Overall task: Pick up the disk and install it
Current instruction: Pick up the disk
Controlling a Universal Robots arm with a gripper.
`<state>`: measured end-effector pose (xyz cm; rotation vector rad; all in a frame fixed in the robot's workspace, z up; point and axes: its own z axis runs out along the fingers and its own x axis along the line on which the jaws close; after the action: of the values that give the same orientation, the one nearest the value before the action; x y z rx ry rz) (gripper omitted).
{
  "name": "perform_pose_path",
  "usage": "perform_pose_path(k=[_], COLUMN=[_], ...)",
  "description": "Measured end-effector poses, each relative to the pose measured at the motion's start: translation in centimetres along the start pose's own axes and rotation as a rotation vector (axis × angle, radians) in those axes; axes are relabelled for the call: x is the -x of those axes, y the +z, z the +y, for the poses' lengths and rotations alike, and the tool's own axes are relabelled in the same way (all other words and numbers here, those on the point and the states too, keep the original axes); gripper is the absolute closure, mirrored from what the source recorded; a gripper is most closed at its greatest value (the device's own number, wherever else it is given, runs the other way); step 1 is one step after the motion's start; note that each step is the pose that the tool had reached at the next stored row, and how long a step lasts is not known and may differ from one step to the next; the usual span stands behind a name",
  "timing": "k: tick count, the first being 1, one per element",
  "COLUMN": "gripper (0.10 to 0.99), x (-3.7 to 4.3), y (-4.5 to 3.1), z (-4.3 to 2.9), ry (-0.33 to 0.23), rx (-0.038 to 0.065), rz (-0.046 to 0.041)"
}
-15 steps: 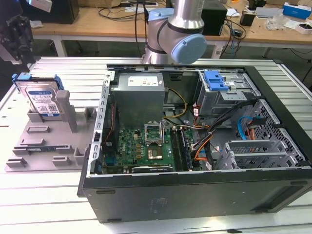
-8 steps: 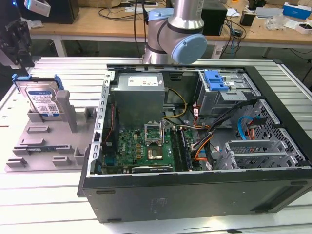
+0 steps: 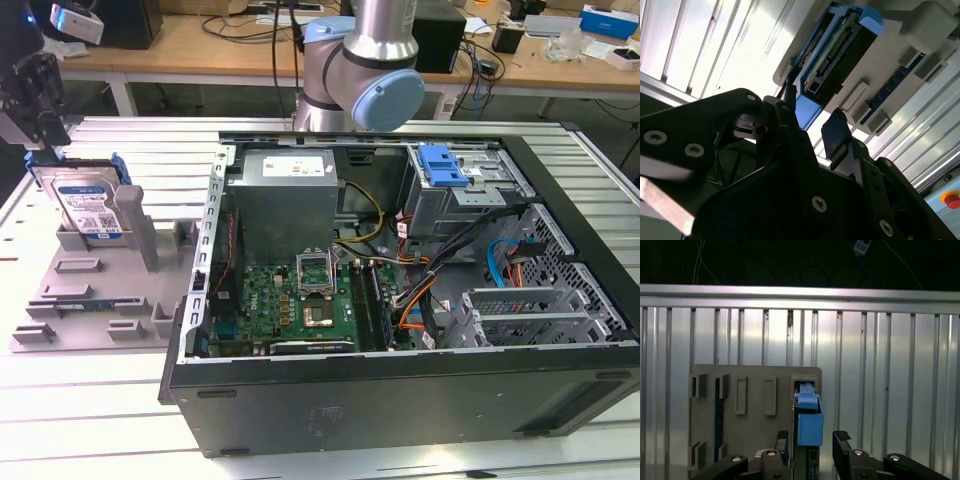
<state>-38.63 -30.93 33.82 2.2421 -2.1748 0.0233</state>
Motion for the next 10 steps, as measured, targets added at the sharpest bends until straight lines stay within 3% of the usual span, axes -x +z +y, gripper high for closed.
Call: perform_pose_path(k=[10], gripper=[0.604], x=[-0.18], y=[0.55], z=[0.24], ry=[-0.005], rx=[0.0], rz=[-0.0021])
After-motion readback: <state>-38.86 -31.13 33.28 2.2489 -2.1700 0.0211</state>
